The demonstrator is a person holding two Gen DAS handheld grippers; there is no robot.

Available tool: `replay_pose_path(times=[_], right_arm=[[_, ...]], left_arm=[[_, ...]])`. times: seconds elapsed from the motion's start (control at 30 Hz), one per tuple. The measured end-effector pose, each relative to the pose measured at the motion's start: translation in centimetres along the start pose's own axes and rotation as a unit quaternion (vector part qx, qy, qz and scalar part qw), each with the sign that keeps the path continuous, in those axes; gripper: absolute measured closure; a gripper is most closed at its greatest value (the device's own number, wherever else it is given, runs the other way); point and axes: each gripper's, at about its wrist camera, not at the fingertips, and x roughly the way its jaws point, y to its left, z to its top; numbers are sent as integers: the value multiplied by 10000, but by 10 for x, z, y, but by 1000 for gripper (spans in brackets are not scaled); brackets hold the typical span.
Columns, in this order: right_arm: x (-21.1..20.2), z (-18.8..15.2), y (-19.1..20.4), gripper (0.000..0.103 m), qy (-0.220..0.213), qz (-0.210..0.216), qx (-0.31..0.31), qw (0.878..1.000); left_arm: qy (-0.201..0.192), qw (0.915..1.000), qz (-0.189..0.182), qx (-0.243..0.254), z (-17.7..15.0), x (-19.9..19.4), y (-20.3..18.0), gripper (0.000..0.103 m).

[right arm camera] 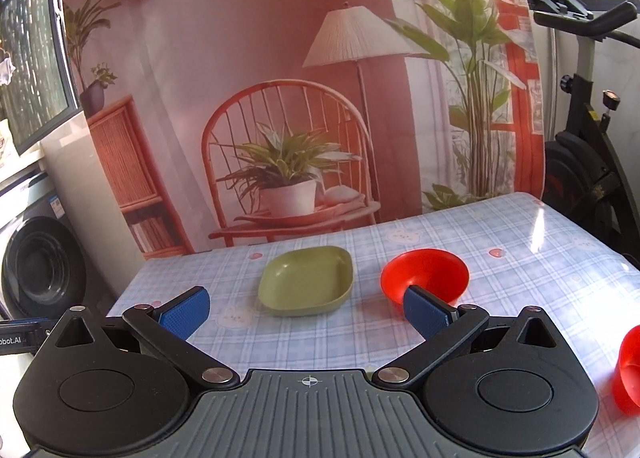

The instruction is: Organize plates and bowls

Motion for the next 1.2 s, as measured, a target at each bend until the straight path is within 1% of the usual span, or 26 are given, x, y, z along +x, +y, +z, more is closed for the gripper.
replay_pose_path(times=[0.07, 0.13, 0.23, 0.33, 0.43, 0.53, 0.63, 0.73, 0.8, 0.93, 1.0, 1.07, 1.2], right_arm=[[8, 0, 0, 1, 64, 17, 51, 10000], [12, -3, -3, 1, 54, 12, 119, 9999], [20, -7, -8, 2, 139, -76, 36, 9999], [28, -12, -13, 6, 286, -64, 15, 9996], [33, -18, -10, 8, 402, 31, -55, 9992], [40, -21, -3, 13, 487, 72, -104, 9987], [50, -23, 9, 15, 585, 149, -113, 9981], [63, -25, 32, 18, 695, 282, -163, 9971], [70, -26, 46, 18, 769, 382, -176, 9962], [89, -28, 89, 20, 911, 643, -248, 9935], [98, -30, 114, 20, 978, 755, -343, 9917], [107, -34, 135, 20, 1068, 908, -327, 9896], [129, -40, 170, 20, 1223, 1023, -397, 9864]], left_arm=[[131, 9999, 13, 73, -3, 8, 1, 52], [189, 9998, 20, 117, -5, 14, 1, 52], [267, 9995, -17, 169, -5, 21, 1, 53], [311, 9991, 13, 295, -3, 26, 1, 56], [233, 9993, -21, 292, 4, 24, 12, 57], [141, 9994, 180, 261, 13, 21, 30, 57], [219, 9992, 334, 38, 24, 18, 56, 57], [75, 9984, 560, 39, 34, 14, 80, 57], [52, 9970, 773, 58, 42, 14, 100, 56], [81, 9946, 1030, -46, 49, 21, 137, 57], [14, 9920, 1260, 37, 48, 28, 156, 57], [49, 9906, 1366, 94, 47, 37, 169, 56], [249, 9907, 1341, -5, 40, 62, 192, 56]])
